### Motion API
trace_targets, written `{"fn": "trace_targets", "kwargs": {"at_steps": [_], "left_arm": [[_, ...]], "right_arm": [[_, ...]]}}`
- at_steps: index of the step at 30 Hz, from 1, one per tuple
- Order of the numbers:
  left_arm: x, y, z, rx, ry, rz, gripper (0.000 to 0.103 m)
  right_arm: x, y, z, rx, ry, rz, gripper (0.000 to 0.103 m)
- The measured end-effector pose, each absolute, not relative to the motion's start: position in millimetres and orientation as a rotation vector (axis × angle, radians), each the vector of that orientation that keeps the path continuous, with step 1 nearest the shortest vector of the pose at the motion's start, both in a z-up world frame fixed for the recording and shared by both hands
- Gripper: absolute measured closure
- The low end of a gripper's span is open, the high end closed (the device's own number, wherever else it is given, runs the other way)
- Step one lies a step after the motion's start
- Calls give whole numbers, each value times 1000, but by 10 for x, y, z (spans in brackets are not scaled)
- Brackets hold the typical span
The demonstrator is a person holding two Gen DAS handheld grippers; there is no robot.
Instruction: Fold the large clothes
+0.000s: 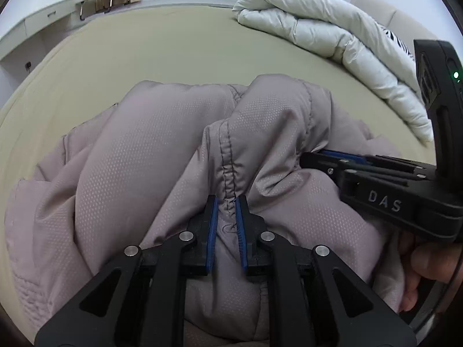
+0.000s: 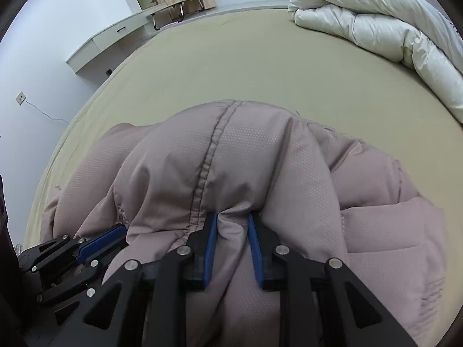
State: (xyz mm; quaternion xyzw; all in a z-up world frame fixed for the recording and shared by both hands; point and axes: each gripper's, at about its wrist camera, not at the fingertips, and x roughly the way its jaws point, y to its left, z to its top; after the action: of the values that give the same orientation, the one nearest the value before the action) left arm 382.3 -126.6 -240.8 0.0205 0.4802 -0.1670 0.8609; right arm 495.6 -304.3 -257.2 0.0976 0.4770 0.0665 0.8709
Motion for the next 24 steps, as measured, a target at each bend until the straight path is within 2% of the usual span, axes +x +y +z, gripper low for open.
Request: {"fn": "trace_targets", "kwargs": {"at_steps": [4, 6, 7, 10, 12, 14, 16, 18, 21, 24], "left_arm": [[3866, -1230, -2415, -14, 1031, -355, 91], [3817, -1132, -2264, -62, 1009, -352, 91], [3748, -1069, -2122, -63, 959, -341, 91], [3699, -955, -1858, -60, 874, -295, 91], [3843, -973, -1910, -32, 908, -274, 91], [3980, -940, -2127, -35, 982, -279, 91], [4048, -981, -2271, -2, 981, -289, 91], [4029, -988, -2309, 16, 977, -293, 91], [3943, -887, -2139, -70, 969, -305, 91], [3496, -720, -1755, -105, 860, -289, 91]], "right_arm": [[4919, -2950, -2560, 107, 996, 145, 79], [4996, -3061, -2349, 190, 1029, 146, 80], [4977, -3155, -2200, 247, 983, 135, 80], [5067, -3277, -1963, 305, 890, 98, 72], [5276, -3199, -2023, 288, 932, 109, 60], [5427, -3027, -2279, 210, 1013, 104, 53], [5465, -2966, -2558, 179, 1022, 96, 53], [5477, -2972, -2562, 199, 1013, 84, 53], [5371, -2980, -2305, 212, 1028, 77, 55], [4982, -3037, -1814, 292, 904, 109, 58]]}}
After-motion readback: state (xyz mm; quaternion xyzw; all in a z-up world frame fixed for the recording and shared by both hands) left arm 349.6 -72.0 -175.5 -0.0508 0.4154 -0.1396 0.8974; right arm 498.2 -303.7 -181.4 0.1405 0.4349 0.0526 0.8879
